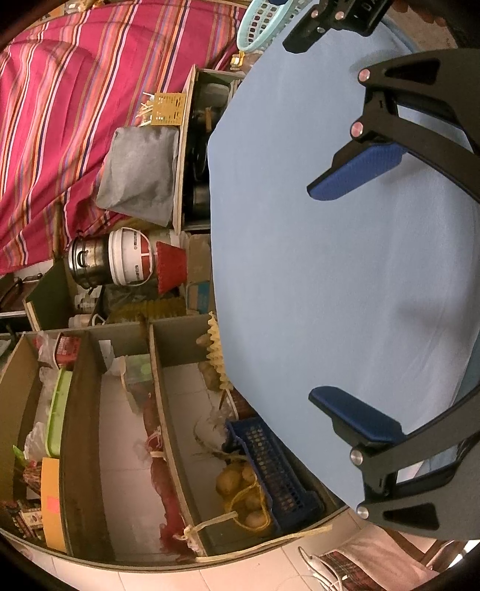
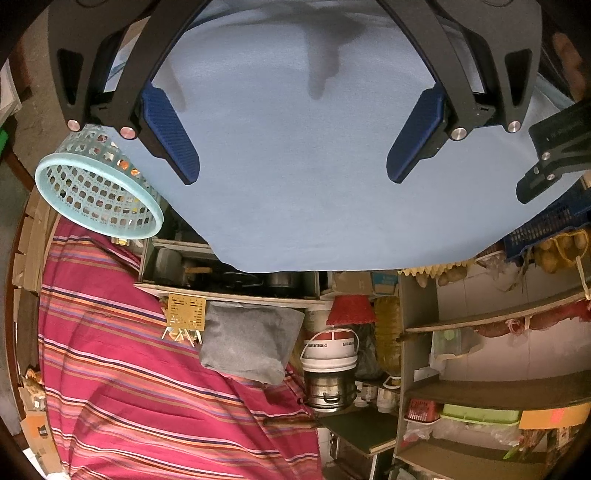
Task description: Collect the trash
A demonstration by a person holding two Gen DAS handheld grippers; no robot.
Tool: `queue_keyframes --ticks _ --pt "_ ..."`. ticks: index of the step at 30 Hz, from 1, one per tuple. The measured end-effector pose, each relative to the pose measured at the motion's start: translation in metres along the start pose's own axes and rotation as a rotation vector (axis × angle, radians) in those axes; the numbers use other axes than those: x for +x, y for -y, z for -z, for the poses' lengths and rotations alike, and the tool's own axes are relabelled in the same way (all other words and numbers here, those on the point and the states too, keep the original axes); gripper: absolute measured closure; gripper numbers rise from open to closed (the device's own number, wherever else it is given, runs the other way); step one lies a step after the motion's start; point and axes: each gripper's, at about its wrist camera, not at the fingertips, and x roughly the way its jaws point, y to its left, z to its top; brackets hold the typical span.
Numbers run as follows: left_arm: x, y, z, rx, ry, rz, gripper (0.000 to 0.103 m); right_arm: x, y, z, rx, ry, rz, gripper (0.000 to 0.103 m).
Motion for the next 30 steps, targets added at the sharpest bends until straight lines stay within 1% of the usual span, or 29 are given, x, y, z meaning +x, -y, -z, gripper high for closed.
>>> queue_keyframes --ticks 7,20,30 --pt "0.0028 -0.0041 -0.0021 -0.008 -0.005 0.002 0.005 -0.0019 -0.0064 -0.0009 -0.013 0.002 0.007 0.004" --pt "0.0034 -0.0039 -0.0022 -0.009 -0.007 0.002 0.005 0.002 -0.0054 -0.0031 -0.006 -0.014 0.013 0.004" --pt "0.0021 -0.0019 -0.0017 -0.01 -0.006 0.002 0.005 0.0024 -0.0038 -0.0019 -0.005 -0.009 0.017 0.004"
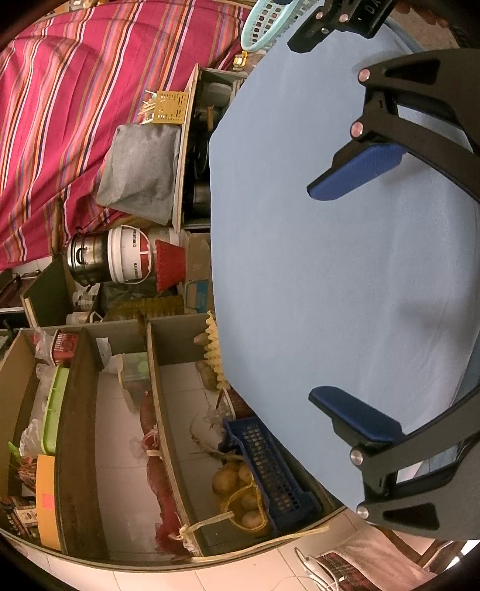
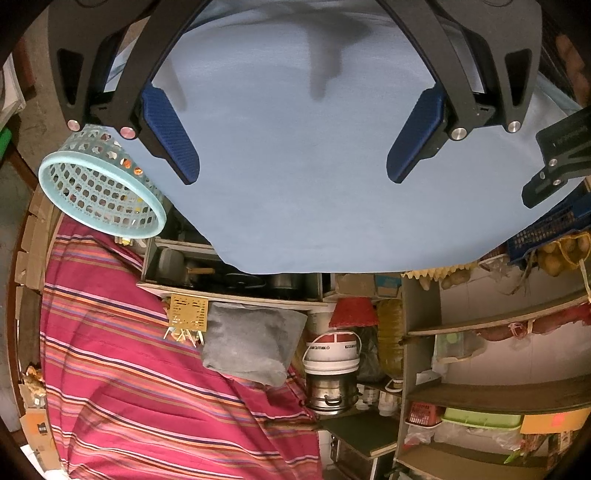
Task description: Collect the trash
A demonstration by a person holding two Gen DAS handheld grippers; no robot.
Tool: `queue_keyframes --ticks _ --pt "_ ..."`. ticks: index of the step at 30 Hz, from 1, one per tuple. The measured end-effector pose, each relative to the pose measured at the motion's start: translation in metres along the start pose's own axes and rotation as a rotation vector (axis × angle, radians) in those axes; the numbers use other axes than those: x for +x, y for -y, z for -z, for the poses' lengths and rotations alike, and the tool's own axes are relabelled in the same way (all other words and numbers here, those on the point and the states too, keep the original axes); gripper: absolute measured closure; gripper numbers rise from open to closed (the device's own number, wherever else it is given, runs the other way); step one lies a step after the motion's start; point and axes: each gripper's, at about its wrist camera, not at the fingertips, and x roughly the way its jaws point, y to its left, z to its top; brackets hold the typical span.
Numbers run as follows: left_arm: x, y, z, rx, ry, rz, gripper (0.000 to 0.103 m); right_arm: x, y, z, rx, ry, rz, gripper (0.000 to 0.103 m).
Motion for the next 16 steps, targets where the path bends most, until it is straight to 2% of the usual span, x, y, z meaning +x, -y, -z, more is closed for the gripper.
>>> queue_keyframes --ticks 16 --pt "-0.0011 0.0054 0.0006 0.002 0.002 0.001 0.005 0.002 0.0009 0.0017 -0.01 0.002 0.006 0.004"
